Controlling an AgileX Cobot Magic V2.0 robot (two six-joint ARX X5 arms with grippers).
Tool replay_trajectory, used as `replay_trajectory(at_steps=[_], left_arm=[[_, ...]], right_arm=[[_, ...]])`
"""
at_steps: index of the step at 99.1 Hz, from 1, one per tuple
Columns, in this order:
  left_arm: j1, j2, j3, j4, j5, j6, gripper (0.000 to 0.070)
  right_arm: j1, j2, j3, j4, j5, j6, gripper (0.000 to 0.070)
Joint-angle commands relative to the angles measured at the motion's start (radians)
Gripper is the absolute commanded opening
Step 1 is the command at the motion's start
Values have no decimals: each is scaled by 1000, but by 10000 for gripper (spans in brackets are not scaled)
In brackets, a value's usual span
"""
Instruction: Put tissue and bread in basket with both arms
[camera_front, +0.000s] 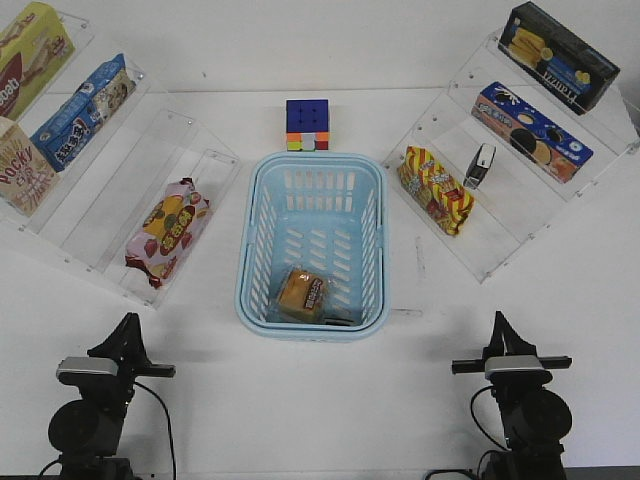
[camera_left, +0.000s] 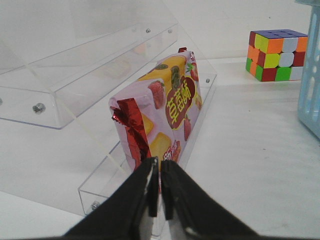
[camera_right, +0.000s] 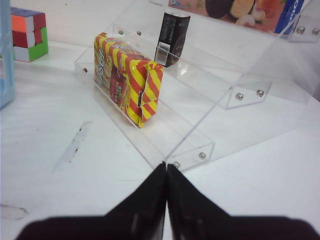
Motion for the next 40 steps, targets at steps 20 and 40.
replay_trajectory(at_steps=[20, 40], left_arm=[[1, -1, -20, 16, 3, 5, 1], [1, -1, -20, 16, 3, 5, 1]], right_arm=[[0, 0, -2, 13, 2, 13, 0], [0, 0, -2, 13, 3, 13, 0]])
